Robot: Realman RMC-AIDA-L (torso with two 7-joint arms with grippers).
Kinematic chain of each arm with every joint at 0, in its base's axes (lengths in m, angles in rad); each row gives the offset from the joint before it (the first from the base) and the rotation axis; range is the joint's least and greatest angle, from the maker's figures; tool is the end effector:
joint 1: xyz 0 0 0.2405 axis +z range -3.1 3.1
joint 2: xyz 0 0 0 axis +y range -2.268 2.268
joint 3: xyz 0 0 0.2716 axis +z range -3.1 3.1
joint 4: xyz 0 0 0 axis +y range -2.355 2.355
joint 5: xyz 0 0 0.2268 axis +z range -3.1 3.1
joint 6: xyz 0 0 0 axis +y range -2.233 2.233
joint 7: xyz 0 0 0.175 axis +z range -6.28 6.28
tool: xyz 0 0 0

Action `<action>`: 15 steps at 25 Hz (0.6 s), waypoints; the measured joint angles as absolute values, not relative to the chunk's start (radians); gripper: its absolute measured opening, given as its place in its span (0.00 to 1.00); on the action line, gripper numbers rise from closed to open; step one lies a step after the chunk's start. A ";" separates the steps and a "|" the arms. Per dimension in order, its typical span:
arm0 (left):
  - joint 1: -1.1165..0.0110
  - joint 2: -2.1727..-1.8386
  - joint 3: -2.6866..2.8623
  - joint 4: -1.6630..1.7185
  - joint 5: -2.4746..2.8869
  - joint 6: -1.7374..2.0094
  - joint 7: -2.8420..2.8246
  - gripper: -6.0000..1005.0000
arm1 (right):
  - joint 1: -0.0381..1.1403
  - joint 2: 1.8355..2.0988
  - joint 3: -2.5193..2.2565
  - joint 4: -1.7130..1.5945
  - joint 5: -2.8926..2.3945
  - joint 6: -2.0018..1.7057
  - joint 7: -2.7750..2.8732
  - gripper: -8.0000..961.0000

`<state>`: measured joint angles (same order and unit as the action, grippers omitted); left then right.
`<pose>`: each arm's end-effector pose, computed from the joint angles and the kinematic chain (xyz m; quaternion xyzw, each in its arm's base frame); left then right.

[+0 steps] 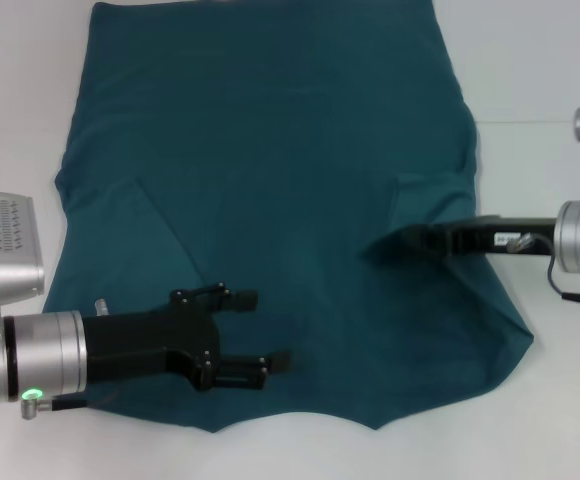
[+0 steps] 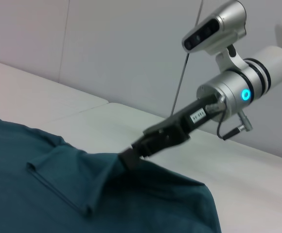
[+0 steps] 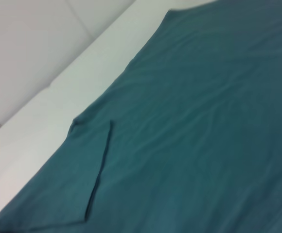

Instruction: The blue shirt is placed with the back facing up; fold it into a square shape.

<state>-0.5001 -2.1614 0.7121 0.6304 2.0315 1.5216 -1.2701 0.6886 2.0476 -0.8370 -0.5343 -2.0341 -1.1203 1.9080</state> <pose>-0.2674 0.3378 -0.0793 -0.9445 -0.1956 -0.2396 0.1106 0.2708 0.4352 -0.0575 -0.8634 0.4361 0.1693 0.1887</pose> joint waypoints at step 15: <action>-0.499 -2.161 0.712 0.630 2.028 1.522 -1.272 0.94 | 0.656 2.043 -0.900 -0.543 -2.032 -1.156 1.887 0.07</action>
<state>-0.4993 -2.1614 0.7117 0.6304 2.0279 1.5218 -1.2724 0.6561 2.0434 -0.9000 -0.5431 -2.0324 -1.1559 1.8866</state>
